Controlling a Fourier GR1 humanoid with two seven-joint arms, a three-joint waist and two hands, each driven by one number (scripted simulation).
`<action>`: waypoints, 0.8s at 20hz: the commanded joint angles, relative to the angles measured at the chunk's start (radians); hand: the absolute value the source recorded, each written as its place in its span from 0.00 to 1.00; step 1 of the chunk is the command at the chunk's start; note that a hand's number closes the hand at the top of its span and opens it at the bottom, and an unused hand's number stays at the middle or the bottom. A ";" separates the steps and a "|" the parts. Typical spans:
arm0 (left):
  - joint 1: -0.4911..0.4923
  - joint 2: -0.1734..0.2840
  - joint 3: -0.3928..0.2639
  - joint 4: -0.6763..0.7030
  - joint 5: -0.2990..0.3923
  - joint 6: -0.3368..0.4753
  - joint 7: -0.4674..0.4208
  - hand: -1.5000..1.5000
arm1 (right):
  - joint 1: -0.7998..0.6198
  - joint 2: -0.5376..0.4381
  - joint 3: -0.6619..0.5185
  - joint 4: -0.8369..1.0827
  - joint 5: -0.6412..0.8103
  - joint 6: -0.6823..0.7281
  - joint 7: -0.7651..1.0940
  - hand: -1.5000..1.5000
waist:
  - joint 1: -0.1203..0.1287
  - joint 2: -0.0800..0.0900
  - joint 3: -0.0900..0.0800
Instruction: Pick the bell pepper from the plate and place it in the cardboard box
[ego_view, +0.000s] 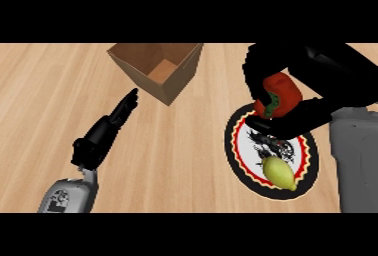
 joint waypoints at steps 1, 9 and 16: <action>-0.060 0.020 0.040 0.043 0.015 -0.022 0.008 0.50 | -0.050 0.014 0.006 0.111 0.040 -0.077 -0.018 1.00 | 0.004 0.003 0.000; -0.003 0.000 0.010 0.056 -0.021 -0.006 -0.055 0.50 | -0.300 0.100 -0.007 0.296 0.020 -0.082 0.161 1.00 | 0.008 0.003 0.000; -0.029 -0.010 0.011 0.056 -0.025 -0.003 -0.027 0.50 | -0.454 0.089 -0.051 0.602 0.067 -0.210 0.081 1.00 | 0.014 0.006 0.000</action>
